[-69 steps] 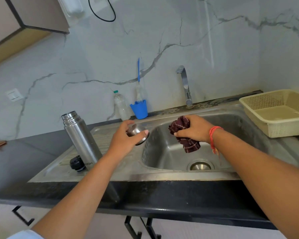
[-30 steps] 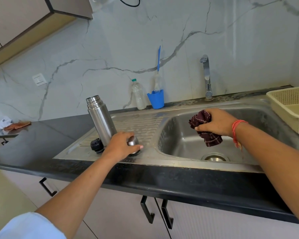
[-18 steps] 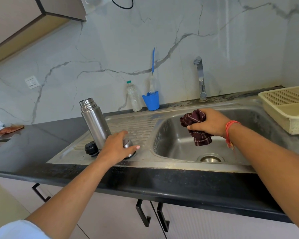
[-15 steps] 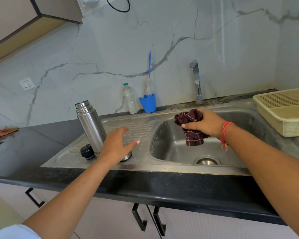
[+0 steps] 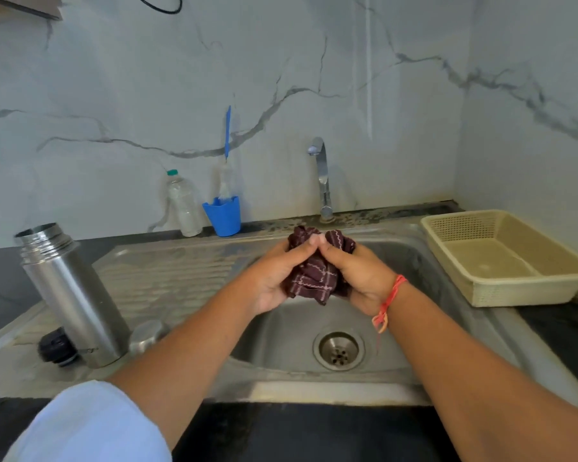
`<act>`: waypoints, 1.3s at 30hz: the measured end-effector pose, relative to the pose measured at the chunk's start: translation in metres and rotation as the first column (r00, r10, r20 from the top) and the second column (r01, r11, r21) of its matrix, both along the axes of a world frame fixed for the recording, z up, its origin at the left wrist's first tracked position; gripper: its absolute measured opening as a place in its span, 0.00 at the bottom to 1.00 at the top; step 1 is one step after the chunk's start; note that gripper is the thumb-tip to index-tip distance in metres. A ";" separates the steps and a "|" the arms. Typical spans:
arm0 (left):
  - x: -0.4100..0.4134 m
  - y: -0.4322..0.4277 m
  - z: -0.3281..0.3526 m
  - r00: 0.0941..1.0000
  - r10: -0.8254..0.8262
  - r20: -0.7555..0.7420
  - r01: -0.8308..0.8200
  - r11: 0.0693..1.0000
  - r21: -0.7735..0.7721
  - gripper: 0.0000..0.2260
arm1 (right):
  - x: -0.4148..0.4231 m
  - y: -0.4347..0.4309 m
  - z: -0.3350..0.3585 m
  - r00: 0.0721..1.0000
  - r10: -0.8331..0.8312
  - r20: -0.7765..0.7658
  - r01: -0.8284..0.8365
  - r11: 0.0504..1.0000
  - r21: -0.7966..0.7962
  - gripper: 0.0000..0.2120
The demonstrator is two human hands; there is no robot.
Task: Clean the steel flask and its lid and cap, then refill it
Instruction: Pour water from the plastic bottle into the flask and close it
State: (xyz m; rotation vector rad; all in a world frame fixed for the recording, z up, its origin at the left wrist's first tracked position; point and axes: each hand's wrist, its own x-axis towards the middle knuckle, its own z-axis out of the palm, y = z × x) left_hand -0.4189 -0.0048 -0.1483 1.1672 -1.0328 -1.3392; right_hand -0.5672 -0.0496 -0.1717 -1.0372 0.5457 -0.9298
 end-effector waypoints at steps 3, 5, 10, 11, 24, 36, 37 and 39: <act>0.006 -0.018 0.000 0.998 -0.028 -0.060 0.029 0.999 0.016 0.25 | -0.006 -0.013 0.003 0.999 -0.050 0.011 0.048 0.990 0.129 0.21; 0.010 -0.022 -0.002 1.000 -0.009 -0.008 0.010 0.999 0.046 0.22 | -0.012 -0.016 -0.003 0.996 -0.081 -0.042 0.087 0.980 0.177 0.22; 0.015 -0.024 0.007 0.980 0.190 0.054 -0.197 0.955 0.220 0.14 | -0.020 -0.020 -0.008 0.971 -0.159 -0.179 0.211 0.922 0.324 0.30; 0.017 -0.023 0.013 0.979 0.201 0.041 -0.204 0.940 0.272 0.14 | -0.023 -0.020 -0.001 0.962 -0.160 -0.222 0.229 0.914 0.336 0.28; -0.029 0.000 0.092 0.953 0.221 0.206 -0.261 0.946 0.191 0.05 | -0.047 -0.004 0.118 0.456 -0.323 -0.830 0.265 0.939 -0.220 0.15; -0.166 -0.019 0.106 0.858 -0.371 0.355 0.426 0.901 -0.088 0.24 | -0.146 0.005 0.147 0.689 -0.519 -0.506 0.625 0.779 0.051 0.10; -0.171 -0.025 0.104 0.866 -0.381 0.323 0.422 0.904 -0.066 0.24 | -0.156 0.000 0.146 0.631 -0.553 -0.544 0.654 0.756 -0.010 0.09; -0.180 -0.032 0.096 0.860 -0.352 0.369 0.391 0.920 -0.035 0.19 | -0.175 -0.008 0.143 0.480 -0.606 -0.634 0.660 0.726 -0.193 0.05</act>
